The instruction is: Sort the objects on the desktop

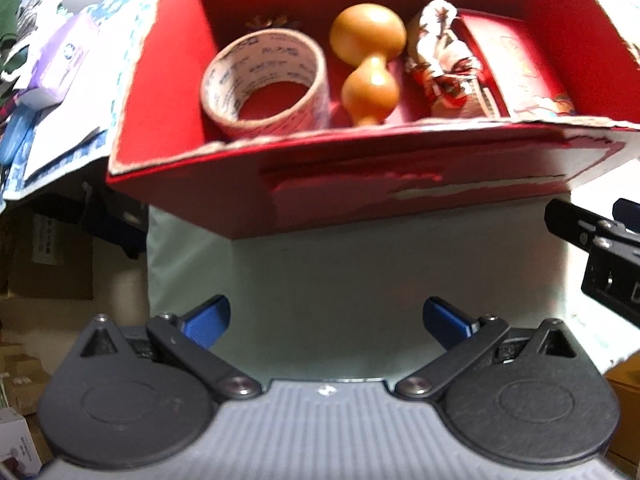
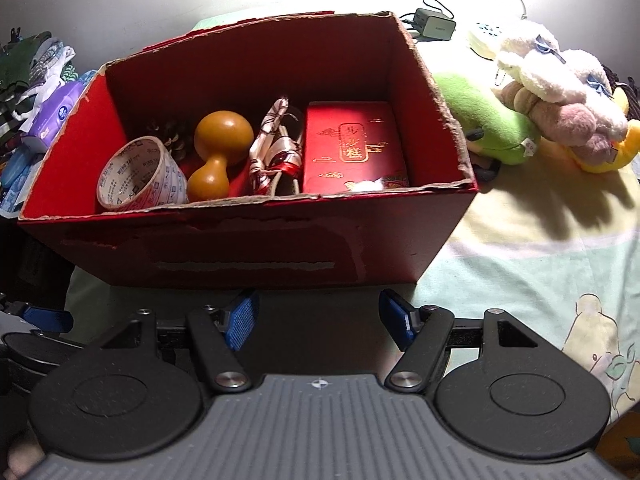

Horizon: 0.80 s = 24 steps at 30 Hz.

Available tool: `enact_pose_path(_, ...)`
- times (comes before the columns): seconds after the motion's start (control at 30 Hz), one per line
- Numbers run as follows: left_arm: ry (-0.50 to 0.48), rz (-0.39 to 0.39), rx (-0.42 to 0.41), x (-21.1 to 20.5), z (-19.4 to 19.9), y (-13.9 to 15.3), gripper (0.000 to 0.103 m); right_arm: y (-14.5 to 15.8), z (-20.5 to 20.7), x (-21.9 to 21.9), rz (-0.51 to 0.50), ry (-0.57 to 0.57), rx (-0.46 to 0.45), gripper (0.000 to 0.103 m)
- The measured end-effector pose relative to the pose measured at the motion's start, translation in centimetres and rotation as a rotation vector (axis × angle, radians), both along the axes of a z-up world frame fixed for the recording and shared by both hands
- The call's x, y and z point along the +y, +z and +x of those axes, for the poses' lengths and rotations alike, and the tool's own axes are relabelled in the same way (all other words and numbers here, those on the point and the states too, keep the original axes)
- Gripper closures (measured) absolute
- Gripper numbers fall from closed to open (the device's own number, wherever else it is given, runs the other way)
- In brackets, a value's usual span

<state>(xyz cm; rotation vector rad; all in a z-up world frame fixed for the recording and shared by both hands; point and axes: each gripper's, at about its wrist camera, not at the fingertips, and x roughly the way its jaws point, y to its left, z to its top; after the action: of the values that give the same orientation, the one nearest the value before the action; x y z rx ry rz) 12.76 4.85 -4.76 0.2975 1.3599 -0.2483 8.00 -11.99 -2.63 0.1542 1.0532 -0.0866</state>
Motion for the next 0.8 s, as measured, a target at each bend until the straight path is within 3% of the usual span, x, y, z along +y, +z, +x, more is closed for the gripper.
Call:
enact_pose_path(0.27, -0.083, -0.087, -0.026, -1.6, -0.4, 4.1, 0.000, 0.7, -0.5, -2.1, -0.007, -0.074, -0.020, 0.034)
enact_pose_path(0.57, -0.154, -0.138, -0.146, -3.8, 0.2, 9.4, 0.000, 3.5, -1.9, -4.2, -0.026, -0.135, -0.101, 0.034)
enact_pose_path(0.8, -0.141, -0.130, -0.179, -5.0, 2.6, 10.0, 0.000, 6.7, -1.9, -7.0, -0.041, -0.211, -0.171, 0.034)
